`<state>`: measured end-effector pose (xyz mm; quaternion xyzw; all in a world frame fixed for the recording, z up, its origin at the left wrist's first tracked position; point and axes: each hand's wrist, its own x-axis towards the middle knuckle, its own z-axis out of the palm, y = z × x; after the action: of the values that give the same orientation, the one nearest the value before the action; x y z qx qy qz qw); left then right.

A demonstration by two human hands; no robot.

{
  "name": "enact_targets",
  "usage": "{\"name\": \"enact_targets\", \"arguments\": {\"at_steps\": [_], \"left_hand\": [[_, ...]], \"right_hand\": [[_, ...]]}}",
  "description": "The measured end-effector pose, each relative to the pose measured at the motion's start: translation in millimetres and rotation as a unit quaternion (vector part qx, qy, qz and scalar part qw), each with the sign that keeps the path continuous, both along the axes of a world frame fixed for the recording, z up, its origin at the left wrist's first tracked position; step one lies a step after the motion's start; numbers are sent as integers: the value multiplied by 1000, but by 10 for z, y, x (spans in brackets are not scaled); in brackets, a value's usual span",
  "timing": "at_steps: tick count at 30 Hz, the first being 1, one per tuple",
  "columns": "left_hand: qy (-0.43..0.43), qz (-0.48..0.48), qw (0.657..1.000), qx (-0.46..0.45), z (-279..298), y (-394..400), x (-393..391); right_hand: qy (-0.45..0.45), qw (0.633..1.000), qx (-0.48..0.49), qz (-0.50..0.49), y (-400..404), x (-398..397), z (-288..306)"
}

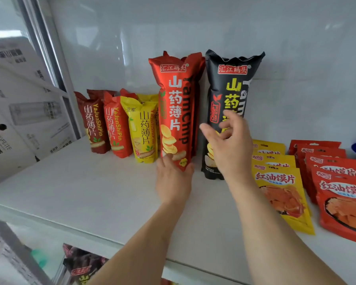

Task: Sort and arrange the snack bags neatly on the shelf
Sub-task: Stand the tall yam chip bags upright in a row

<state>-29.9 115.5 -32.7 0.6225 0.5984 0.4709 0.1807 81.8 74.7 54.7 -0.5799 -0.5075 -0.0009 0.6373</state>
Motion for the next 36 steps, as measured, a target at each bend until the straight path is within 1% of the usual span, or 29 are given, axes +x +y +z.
{"name": "enact_targets", "arguments": {"at_steps": [2, 3, 6, 9, 12, 14, 17, 24, 27, 29, 30, 32, 33, 34, 36], "left_hand": [[-10, 15, 1000, 10, 6, 102, -127], [-11, 7, 1000, 5, 8, 153, -181], [-35, -58, 998, -17, -1, 323, -318], [-81, -128, 987, -49, -20, 473, -442], [-121, -170, 975, -79, -68, 630, -492], [-114, -194, 970, -88, -94, 719, -498], [-85, -223, 966, -95, -75, 770, -535], [-67, -223, 969, -85, -100, 813, -535], [-63, -228, 967, -92, -106, 801, -577], [-48, -230, 967, -94, -107, 796, -657], [-30, -222, 970, -94, -98, 791, -718], [1, -179, 981, -82, -71, 794, -871], [0, -150, 986, -69, -67, 810, -959], [-7, -126, 991, -54, -60, 823, -1047], [-26, -94, 995, -31, -43, 864, -1186]], "right_hand": [[-21, 998, -36, 47, 30, -202, -24], [-28, 996, -56, 64, 64, -289, -53], [-20, 989, -117, 89, 258, -481, -182], [-9, 987, -154, 54, 500, -605, -273], [18, 982, -188, 17, 700, -698, -316], [35, 982, -184, 1, 801, -731, -353], [37, 981, -189, -26, 862, -743, -404], [49, 977, -204, -30, 891, -696, -417], [45, 979, -195, -40, 842, -739, -398], [20, 981, -174, -81, 768, -840, -364], [5, 984, -148, -103, 731, -900, -335], [-30, 987, -82, -135, 653, -1032, -251], [-49, 987, -53, -140, 635, -1096, -202], [-70, 988, -33, -136, 631, -1161, -146], [-110, 989, -23, -91, 671, -1283, -31]]}}
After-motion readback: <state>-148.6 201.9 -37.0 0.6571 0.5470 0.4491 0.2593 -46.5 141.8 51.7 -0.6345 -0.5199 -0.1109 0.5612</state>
